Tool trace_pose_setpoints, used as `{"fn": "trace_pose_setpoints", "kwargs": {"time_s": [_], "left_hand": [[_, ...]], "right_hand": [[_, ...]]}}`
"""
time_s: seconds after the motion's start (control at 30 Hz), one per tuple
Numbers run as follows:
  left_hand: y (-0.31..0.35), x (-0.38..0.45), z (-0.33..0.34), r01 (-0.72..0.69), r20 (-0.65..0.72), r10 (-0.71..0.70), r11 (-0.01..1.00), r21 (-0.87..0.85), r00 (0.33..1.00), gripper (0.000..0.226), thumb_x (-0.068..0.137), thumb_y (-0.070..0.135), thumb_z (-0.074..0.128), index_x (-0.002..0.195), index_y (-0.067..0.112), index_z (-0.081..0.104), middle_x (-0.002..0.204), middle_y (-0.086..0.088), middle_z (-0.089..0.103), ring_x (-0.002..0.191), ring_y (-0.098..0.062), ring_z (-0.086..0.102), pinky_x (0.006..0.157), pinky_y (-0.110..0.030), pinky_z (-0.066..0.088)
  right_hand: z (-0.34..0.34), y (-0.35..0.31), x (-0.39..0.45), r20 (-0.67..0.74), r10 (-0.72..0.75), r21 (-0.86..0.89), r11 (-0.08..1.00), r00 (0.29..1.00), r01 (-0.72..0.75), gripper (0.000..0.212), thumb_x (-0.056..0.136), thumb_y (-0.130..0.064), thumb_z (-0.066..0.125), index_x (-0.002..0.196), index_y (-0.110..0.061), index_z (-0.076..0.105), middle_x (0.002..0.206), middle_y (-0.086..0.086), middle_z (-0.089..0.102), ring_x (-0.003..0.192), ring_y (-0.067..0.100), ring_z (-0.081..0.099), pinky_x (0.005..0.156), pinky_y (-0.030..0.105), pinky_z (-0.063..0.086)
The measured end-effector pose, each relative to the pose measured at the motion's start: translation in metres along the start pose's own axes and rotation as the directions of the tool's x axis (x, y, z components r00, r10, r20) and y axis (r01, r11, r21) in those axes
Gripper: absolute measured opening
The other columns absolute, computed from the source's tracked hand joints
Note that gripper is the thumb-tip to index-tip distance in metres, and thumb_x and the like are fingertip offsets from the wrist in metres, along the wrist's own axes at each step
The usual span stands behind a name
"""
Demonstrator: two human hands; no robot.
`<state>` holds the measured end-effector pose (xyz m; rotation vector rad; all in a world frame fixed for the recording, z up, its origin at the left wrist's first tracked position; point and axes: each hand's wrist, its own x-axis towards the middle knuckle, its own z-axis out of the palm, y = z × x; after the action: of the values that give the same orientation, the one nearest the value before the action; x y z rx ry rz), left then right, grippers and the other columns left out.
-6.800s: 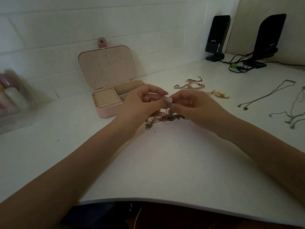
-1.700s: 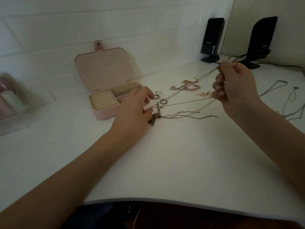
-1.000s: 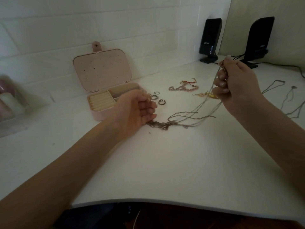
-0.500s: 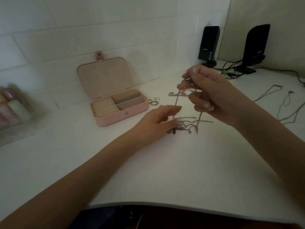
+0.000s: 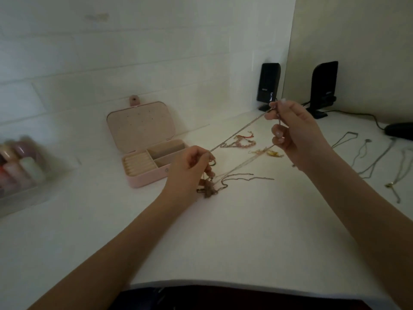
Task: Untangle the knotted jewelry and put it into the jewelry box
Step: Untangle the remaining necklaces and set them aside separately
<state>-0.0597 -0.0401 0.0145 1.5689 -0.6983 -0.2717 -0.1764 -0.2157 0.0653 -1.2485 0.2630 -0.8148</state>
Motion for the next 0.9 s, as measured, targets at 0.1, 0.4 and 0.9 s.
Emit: {"fn": "trace_pose_setpoints", "kwargs": {"time_s": [0.1,0.4,0.9], "left_hand": [[-0.003,-0.001,-0.003,-0.062,-0.038,0.065,0.996,0.063,0.997,0.016,0.097,0.017,0.052,0.086,0.014,0.063,0.057,0.002,0.059,0.055,-0.012,0.059,0.049,-0.028,0.048],[0.001,0.001,-0.008,-0.176,-0.144,0.18,0.984,0.037,0.973,0.015,0.098,0.013,0.05,0.086,0.015,0.058,0.07,-0.004,0.057,0.057,-0.014,0.063,0.046,-0.025,0.051],[0.004,0.014,-0.007,0.288,0.203,-0.205,0.685,-0.669,0.958,0.021,0.101,0.012,0.038,0.088,0.009,0.055,0.055,0.005,0.047,0.036,-0.002,0.033,0.042,-0.016,0.038]], "right_hand": [[0.001,0.001,-0.002,-0.014,-0.051,-0.076,0.996,0.999,0.05,0.016,0.099,-0.025,0.05,0.09,-0.017,0.06,0.077,-0.004,0.067,0.048,0.011,0.045,0.041,0.019,0.039],[0.002,0.016,0.0,-0.144,-0.257,-0.399,0.899,0.956,0.181,0.011,0.098,-0.019,0.053,0.093,-0.011,0.059,0.07,-0.003,0.067,0.039,0.009,0.049,0.038,0.023,0.039],[-0.001,0.026,0.006,-0.153,-0.311,-0.485,0.851,0.938,0.203,0.014,0.098,-0.021,0.053,0.094,-0.009,0.059,0.07,0.002,0.066,0.034,0.01,0.043,0.036,0.019,0.037]]}}
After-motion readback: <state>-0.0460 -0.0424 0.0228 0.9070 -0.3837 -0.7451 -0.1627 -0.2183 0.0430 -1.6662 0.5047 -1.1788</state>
